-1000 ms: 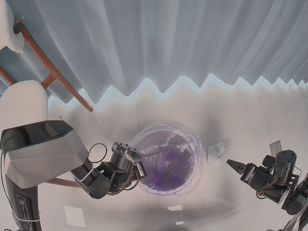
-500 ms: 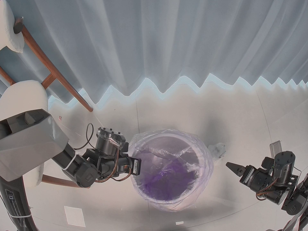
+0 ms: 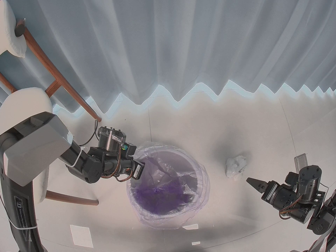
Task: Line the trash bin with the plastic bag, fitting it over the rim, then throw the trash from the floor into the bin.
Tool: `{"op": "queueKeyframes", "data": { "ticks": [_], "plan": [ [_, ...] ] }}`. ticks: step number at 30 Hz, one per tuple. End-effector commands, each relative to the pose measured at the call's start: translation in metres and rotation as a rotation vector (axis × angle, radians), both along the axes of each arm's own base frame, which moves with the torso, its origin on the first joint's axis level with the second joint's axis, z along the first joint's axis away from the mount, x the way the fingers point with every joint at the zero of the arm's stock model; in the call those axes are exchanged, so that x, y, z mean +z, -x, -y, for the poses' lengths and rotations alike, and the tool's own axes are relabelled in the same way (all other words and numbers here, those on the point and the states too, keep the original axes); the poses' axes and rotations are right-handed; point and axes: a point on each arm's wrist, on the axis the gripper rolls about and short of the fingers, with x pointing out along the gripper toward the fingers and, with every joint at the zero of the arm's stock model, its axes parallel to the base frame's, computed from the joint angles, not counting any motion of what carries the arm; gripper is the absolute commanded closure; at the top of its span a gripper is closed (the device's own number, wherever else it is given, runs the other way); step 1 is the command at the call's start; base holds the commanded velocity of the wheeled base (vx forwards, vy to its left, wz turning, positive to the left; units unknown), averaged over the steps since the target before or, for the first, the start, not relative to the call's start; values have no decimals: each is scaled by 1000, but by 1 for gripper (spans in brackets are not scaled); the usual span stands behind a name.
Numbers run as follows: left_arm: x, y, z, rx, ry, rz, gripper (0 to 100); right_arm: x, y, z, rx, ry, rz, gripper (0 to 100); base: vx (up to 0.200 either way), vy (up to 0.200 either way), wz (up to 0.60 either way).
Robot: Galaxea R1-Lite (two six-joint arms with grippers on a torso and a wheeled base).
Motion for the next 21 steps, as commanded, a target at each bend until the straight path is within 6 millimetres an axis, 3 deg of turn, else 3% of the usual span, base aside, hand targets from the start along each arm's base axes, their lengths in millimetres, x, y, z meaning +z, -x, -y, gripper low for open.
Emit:
{"op": "queueKeyframes", "data": {
  "ticks": [1, 10, 11, 16, 21],
  "plan": [
    [-23, -23, -4, 25, -18, -11, 100, -2, 4, 1, -1, 1, -16, 0, 0, 0, 0],
    [-22, -21, -3, 25, -18, -15, 100, -2, 4, 1, -1, 1, -18, 0, 0, 0, 0],
    [-21, -21, -3, 25, -15, -9, 0, -3, 4, 1, -1, 3, -19, 0, 0, 0, 0],
    [5, -16, -1, 25, 19, 47, 0, -3, 5, 1, -1, 5, -26, 0, 0, 0, 0],
    [23, 2, -5, 30, 38, 52, 0, -3, 5, 1, -1, 9, -26, 0, 0, 0, 0]
  ]
}}
